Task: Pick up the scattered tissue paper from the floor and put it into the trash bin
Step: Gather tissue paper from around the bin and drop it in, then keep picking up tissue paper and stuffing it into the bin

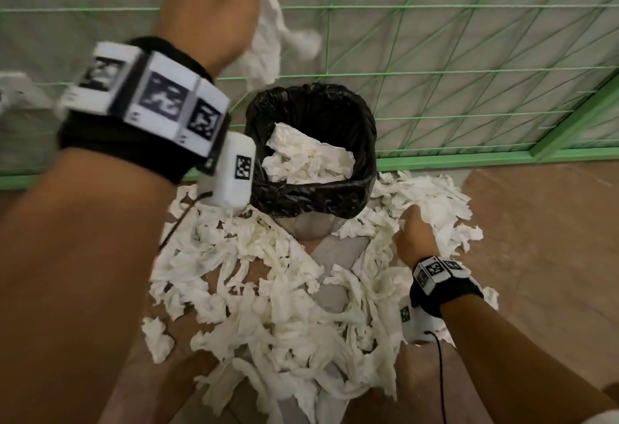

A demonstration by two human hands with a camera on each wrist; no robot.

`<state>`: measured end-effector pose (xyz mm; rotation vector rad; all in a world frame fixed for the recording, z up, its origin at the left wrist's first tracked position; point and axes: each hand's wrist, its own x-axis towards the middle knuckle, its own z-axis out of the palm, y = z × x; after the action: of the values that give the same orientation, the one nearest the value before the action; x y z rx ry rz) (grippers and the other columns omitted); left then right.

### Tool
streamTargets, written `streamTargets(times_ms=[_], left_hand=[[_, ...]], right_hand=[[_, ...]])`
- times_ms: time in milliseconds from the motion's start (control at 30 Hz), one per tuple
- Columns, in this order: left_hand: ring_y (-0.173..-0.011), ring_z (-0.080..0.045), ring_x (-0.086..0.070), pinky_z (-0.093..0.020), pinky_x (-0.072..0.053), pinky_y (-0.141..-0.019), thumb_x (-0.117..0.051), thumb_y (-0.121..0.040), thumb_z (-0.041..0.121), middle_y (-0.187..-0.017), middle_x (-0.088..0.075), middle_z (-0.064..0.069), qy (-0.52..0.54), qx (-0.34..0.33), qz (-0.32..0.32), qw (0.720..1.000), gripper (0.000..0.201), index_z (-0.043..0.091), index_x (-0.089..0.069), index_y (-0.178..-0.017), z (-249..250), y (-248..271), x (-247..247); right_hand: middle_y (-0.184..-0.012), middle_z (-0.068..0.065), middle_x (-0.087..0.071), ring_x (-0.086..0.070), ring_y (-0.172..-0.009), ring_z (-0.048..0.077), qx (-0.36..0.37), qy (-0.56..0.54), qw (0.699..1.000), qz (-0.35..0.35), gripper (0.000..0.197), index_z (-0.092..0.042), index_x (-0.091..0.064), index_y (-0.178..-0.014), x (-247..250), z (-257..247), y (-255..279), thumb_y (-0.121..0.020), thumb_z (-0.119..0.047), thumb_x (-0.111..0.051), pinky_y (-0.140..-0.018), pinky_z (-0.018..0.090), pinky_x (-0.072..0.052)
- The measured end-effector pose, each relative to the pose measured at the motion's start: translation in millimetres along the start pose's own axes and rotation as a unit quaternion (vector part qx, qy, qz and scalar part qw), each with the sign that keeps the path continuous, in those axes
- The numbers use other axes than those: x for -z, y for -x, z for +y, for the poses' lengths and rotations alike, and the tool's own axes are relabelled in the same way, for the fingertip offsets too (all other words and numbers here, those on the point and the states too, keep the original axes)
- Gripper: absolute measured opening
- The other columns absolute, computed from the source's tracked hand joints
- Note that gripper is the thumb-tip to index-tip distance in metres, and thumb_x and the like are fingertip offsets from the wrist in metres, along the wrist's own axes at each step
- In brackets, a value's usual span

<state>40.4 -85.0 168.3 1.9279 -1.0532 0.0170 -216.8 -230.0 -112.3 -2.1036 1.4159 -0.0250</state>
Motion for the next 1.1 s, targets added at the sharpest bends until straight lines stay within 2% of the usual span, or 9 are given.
streamTargets(times_ms=[100, 233, 367, 467, 600, 667, 800, 900, 1100], left_hand=[[-0.07, -0.001, -0.037, -0.007, -0.035, -0.064, -0.036, -0.098, 0.028, -0.08, -0.038, 0.009, 0.097, 0.014, 0.009, 0.995, 0.015, 0.017, -0.038, -0.087, 12.0, 7.2, -32.5], [-0.112, -0.027, -0.048, -0.049, -0.038, -0.103, -0.032, -0.079, 0.057, -0.125, -0.048, -0.016, 0.093, 0.136, -0.173, 0.971, 0.036, 0.029, -0.049, -0.094, -21.8, 31.0, -83.7], [-0.145, -0.03, -0.018, -0.054, -0.012, -0.113, -0.021, -0.097, 0.054, -0.158, -0.026, 0.001, -0.14, 0.125, -0.376, 0.907, 0.043, 0.05, -0.042, -0.134, -49.2, 61.5, -103.9], [-0.143, -0.019, -0.023, -0.053, -0.016, -0.115, -0.026, -0.097, 0.039, -0.152, -0.036, 0.008, -0.08, 0.039, -0.242, 0.966, 0.043, 0.039, -0.052, -0.13, -69.8, 66.9, -99.9], [-0.099, -0.023, -0.053, -0.043, -0.043, -0.091, -0.035, -0.096, 0.024, -0.102, -0.058, -0.007, 0.077, 0.123, 0.16, 0.976, 0.029, 0.012, -0.061, -0.095, -97.8, 101.1, -86.3], [-0.084, -0.027, -0.052, -0.046, -0.044, -0.078, -0.037, -0.095, 0.021, -0.089, -0.058, -0.013, 0.05, 0.194, 0.207, 0.958, 0.024, 0.007, -0.055, -0.085, -118.2, 138.1, -89.1], [-0.082, -0.025, -0.059, -0.04, -0.049, -0.073, -0.045, -0.09, 0.03, -0.086, -0.058, -0.003, -0.054, 0.257, -0.068, 0.963, 0.01, 0.023, -0.052, -0.086, -165.0, 224.3, -119.2], [-0.116, -0.022, -0.051, -0.041, -0.048, -0.095, -0.048, -0.075, 0.054, -0.122, -0.051, 0.002, -0.15, 0.222, -0.298, 0.916, 0.038, 0.038, -0.052, -0.11, -182.9, 280.1, -143.6], [-0.112, -0.027, -0.056, -0.034, -0.052, -0.09, -0.058, -0.082, 0.004, -0.117, -0.056, -0.005, -0.194, 0.153, -0.327, 0.912, 0.024, 0.02, -0.063, -0.098, -200.8, 319.7, -163.5]], right_hand=[[-0.1, 0.023, -0.062, -0.058, -0.084, 0.035, -0.024, -0.061, 0.997, 0.035, 0.019, -0.01, -0.049, -0.106, 19.2, -10.7, 0.7, -0.093, -0.021, -0.041, -0.067, 0.033, -0.041], [-0.117, 0.024, -0.061, -0.056, -0.099, 0.036, 0.011, -0.029, 0.993, 0.118, 0.039, -0.002, -0.06, -0.11, 71.5, -45.4, 0.0, -0.097, -0.026, -0.033, -0.082, 0.041, -0.04], [-0.091, 0.015, -0.066, -0.059, -0.085, 0.031, 0.081, -0.165, 0.969, 0.165, 0.028, -0.003, -0.062, -0.089, 135.4, -91.2, -12.6, -0.092, -0.016, -0.037, -0.071, 0.033, -0.039], [-0.042, -0.009, -0.04, -0.035, -0.047, 0.013, 0.114, -0.464, 0.868, 0.134, 0.02, -0.02, -0.044, -0.056, 174.9, -142.3, -5.5, -0.076, -0.019, -0.045, -0.051, 0.027, -0.026], [-0.057, -0.004, -0.034, -0.033, -0.056, 0.015, 0.256, -0.502, 0.818, 0.113, 0.011, -0.012, -0.045, -0.069, 205.0, -211.2, 11.9, -0.078, -0.01, -0.053, -0.055, 0.034, -0.027], [-0.068, -0.002, -0.032, -0.034, -0.066, 0.019, 0.332, -0.425, 0.835, 0.112, 0.012, -0.009, -0.041, -0.081, 196.9, -238.1, 10.1, -0.078, -0.016, -0.05, -0.061, 0.037, -0.031], [-0.074, -0.006, -0.05, -0.052, -0.078, 0.013, 0.333, -0.23, 0.911, 0.08, 0.01, -0.016, -0.054, -0.082, 151.0, -266.3, 8.1, -0.088, -0.023, -0.056, -0.069, 0.029, -0.045], [-0.095, -0.003, -0.063, -0.058, -0.09, 0.011, 0.322, -0.062, 0.943, -0.06, 0.025, -0.013, -0.067, -0.104, 115.0, -256.1, 3.4, -0.085, -0.03, -0.068, -0.078, 0.022, -0.045], [-0.071, -0.01, -0.062, -0.06, -0.072, 0.008, 0.204, -0.245, 0.944, 0.086, 0.004, -0.021, -0.066, -0.081, 103.4, -189.3, -18.5, -0.082, -0.017, -0.064, -0.077, 0.029, -0.05]])
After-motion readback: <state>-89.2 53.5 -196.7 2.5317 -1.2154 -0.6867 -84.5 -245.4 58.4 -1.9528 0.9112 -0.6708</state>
